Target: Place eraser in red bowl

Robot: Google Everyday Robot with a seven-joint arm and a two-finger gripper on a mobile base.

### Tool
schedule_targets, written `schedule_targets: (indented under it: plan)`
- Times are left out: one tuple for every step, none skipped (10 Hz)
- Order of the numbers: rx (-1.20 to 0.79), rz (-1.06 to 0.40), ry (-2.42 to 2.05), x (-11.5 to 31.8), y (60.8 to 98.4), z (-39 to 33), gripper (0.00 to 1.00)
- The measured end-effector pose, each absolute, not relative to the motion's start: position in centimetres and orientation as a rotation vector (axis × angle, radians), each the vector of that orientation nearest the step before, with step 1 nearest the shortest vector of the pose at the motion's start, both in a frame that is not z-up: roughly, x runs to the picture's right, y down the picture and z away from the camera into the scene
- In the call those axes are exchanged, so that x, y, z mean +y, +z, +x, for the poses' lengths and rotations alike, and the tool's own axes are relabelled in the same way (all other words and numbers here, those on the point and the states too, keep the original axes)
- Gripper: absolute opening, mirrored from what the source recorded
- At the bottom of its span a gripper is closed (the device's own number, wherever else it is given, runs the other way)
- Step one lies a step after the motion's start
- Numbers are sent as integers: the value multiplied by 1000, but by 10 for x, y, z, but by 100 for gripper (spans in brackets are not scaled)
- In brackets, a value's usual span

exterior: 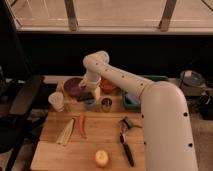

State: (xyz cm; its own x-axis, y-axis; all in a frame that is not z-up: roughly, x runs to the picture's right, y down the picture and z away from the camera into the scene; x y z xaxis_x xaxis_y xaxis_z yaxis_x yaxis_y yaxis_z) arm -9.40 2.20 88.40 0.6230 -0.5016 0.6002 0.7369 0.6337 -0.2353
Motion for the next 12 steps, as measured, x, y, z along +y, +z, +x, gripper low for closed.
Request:
schedule_targets:
  plan:
    - [-526,-502,-736,22,887,-93,61]
    - [-531,-507,-724,22,890,-89,49]
    - [-534,-511,-718,24,891,-87,38]
    - [-535,-512,-716,26,891,-85,30]
    - [-533,-505,-712,26,888,-83,18]
    - [-530,-492,-709,23,882,-82,8]
    - [-527,-479,-703,19,876,-80,3]
    - [-541,-451,-668,9,867,-76,0]
    - [-567,-403,-588,-6,858,-66,0]
    - [-577,-370,-531,-18,853,-56,0]
    - [-587,-335,-466,-32,850,-41,0]
    - [-610,-303,-397,-43,852,-26,0]
